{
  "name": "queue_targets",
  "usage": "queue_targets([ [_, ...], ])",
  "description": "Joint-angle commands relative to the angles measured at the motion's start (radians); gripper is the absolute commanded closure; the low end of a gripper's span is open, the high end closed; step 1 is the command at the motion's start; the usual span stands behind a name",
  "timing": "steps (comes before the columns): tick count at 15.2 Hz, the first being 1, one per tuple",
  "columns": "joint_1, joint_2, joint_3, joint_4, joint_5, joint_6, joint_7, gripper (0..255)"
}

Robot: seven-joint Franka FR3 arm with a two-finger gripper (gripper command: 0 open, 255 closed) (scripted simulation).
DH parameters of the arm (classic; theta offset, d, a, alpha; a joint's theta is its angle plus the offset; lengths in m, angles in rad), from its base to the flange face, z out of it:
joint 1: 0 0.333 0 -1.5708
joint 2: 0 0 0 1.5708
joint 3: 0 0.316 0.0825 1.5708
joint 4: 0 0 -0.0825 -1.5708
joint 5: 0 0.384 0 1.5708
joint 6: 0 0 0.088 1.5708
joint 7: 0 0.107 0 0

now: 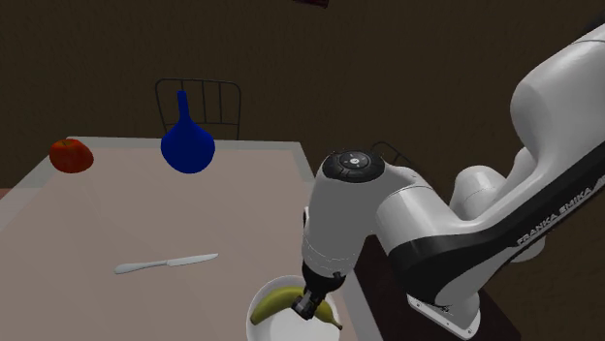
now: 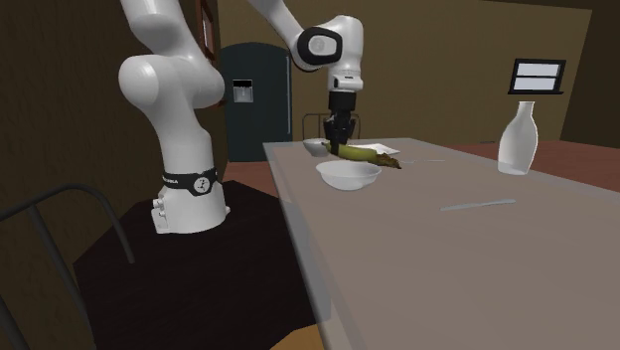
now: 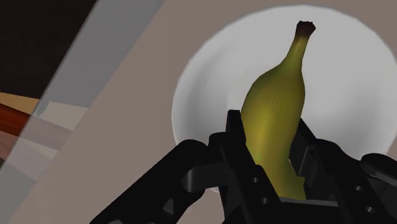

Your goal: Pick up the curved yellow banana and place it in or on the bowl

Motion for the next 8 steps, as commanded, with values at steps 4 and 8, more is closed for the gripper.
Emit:
queue_targets([
  [4, -0.019, 0.07, 0.024, -0.022, -0.033, 0.087, 0.026, 255],
  [8, -0.028, 0.104, 0.034, -0.03, -0.054, 0.125, 0.042, 255],
])
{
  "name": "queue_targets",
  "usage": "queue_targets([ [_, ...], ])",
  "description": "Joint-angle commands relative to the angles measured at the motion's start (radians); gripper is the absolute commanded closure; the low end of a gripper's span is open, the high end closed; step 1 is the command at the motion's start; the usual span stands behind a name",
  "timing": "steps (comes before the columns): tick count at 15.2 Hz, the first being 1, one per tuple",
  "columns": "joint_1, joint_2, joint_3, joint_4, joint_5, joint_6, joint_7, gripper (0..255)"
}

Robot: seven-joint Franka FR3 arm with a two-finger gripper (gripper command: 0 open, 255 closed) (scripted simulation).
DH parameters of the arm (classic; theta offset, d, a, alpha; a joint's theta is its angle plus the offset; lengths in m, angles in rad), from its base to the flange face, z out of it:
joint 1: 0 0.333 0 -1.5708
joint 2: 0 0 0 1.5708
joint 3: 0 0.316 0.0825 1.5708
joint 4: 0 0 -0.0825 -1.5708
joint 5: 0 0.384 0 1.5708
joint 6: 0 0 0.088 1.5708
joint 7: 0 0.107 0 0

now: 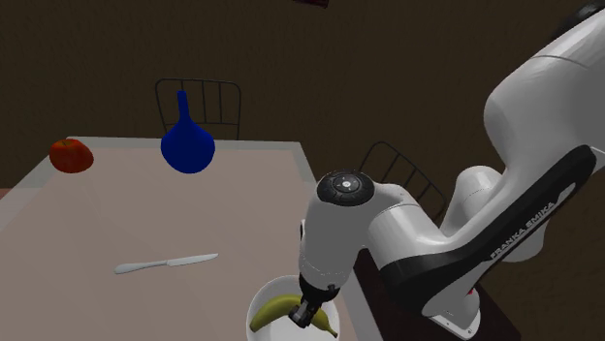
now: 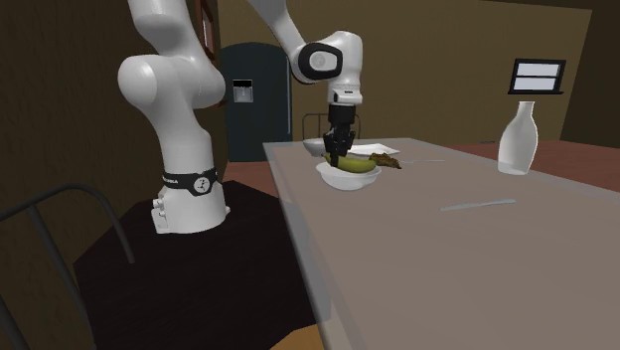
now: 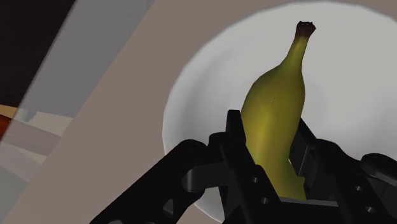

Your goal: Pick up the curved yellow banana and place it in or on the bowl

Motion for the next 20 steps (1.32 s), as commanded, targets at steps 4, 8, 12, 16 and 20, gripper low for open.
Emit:
queue_targets([
  [4, -0.001, 0.005, 0.001, 0.0, -0.003, 0.005, 0.002, 255],
  [8, -0.001, 0.005, 0.001, 0.0, -0.004, 0.005, 0.002, 0],
  [12, 0.008, -0.033, -0.01, 0.011, 0.02, -0.04, -0.016, 0],
  [16, 0.027, -0.125, -0.043, 0.049, 0.058, -0.162, -0.049, 0],
  [20, 0.027, -0.125, -0.043, 0.049, 0.057, -0.162, -0.049, 0],
])
